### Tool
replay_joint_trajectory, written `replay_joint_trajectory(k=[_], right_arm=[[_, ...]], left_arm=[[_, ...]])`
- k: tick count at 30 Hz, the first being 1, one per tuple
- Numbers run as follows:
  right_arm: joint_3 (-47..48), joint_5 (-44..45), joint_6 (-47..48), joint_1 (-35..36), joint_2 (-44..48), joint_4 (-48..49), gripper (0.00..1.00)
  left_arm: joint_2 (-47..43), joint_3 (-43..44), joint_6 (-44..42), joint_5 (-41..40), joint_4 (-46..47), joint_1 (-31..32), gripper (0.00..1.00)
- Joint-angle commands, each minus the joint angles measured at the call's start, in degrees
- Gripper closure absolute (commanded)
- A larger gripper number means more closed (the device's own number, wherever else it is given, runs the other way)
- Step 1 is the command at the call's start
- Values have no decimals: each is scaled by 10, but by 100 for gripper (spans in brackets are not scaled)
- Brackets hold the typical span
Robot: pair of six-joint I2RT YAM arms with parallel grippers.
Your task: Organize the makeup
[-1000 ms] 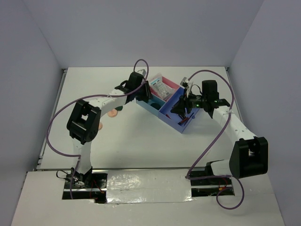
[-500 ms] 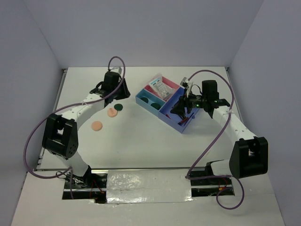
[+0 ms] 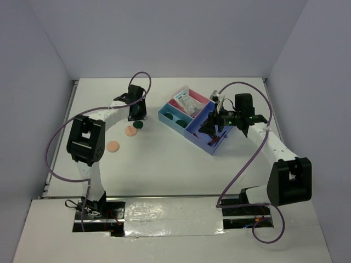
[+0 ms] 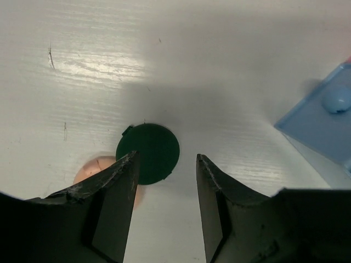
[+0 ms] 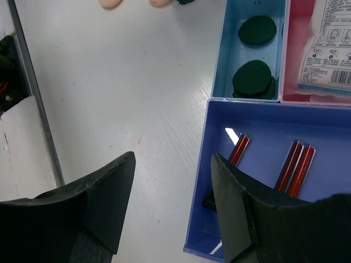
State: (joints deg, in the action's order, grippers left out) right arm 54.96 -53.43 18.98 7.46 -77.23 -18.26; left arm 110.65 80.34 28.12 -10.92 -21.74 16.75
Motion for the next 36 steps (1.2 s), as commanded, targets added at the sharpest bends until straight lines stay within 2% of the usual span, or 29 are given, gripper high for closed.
replay_joint_trajectory(k=[1,13,21,24,25,28,31,36], right_arm=[[15,2,6,-3,-1,6,35],[23,3,6,-4,-14,1,35],[25,4,5,-3,-15,0,35],[27,3,5,-2,-16,-1,35],[27,3,5,-3,-15,-1,35],[27,3,4,-3,-14,-2,35],[27,3,5,-3,-12,-3,35],[25,3,5,-3,-8,-2,35]], left_arm=[[27,41,-24,-25,-28,0,42],[76,59,-40,-36,-55,0,42],[103,51,-38,-24,-63,0,47],[102,40,-38,-17,-54,0,63],[101,34,-38,-11,-52,0,73],[93,26,-35,-5,-44,0,86],[64,8,-32,7,-21,0,92],[-8,-31,-30,75,34,2,98]])
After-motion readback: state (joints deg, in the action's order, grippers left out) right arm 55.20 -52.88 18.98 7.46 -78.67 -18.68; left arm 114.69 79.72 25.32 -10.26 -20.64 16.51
